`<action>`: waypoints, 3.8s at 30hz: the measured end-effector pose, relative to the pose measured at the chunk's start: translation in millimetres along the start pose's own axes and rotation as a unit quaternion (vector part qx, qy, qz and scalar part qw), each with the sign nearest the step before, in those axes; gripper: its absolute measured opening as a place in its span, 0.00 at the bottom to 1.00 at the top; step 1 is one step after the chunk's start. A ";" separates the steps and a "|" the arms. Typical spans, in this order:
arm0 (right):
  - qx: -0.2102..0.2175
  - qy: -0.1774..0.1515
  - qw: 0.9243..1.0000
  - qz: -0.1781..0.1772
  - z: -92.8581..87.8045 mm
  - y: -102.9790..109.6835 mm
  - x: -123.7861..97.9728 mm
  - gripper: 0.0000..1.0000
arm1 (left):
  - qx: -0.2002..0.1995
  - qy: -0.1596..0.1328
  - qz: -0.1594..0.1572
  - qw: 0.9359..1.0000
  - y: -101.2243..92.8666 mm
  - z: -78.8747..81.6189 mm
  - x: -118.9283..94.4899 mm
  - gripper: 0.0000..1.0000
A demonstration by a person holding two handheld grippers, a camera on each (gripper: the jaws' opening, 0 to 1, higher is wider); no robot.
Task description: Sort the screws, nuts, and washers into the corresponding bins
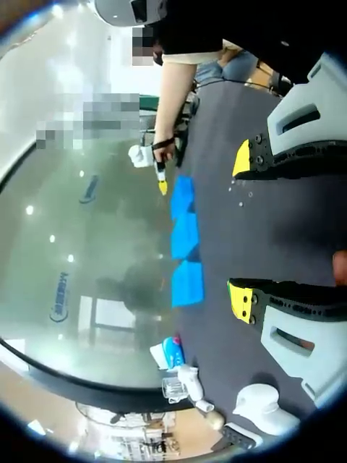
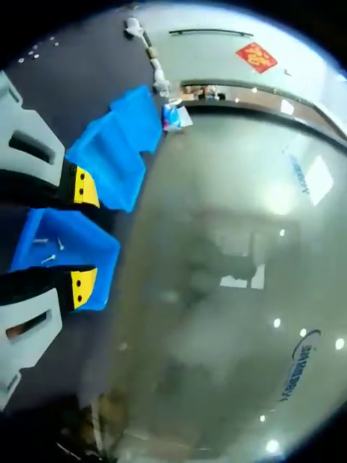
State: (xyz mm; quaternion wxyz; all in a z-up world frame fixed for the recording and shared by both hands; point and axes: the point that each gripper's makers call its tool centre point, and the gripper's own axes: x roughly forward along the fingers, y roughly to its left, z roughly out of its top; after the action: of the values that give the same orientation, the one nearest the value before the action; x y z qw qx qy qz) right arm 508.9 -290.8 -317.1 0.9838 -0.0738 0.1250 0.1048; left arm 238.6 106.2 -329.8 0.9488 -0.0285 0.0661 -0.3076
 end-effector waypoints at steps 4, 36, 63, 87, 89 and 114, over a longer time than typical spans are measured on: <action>0.011 -0.013 1.000 0.022 2.7 13.7 -9.3 0.28 | -0.001 0.000 -0.001 1.000 -0.1 -0.8 0.7 0.53; 0.068 -0.133 0.980 0.133 -53.7 141.6 -249.0 0.27 | 0.000 0.000 -0.043 0.999 -34.7 -1.7 1.8 0.53; 0.050 -0.128 0.984 0.113 -73.6 154.8 -273.5 0.26 | 0.014 -0.008 -0.055 0.998 -48.7 8.2 -0.2 0.53; 0.027 -0.117 0.985 0.125 -79.7 162.3 -275.0 0.28 | 0.080 0.046 -0.078 0.993 -59.9 -9.2 2.1 0.54; 0.027 -0.116 0.985 0.127 -80.5 162.8 -275.4 0.29 | 0.084 0.053 -0.085 0.991 -62.4 -9.8 3.8 0.54; -0.004 -0.045 0.980 0.194 -110.5 183.5 -282.3 0.31 | 0.147 0.190 -0.192 0.951 -54.9 -17.1 68.0 0.54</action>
State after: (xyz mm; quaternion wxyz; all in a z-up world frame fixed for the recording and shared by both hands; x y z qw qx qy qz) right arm 174.9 -185.2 -371.0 0.9490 -0.0474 0.0919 0.2977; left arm 258.8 21.6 -348.9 0.8353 0.1587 0.1929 -0.4898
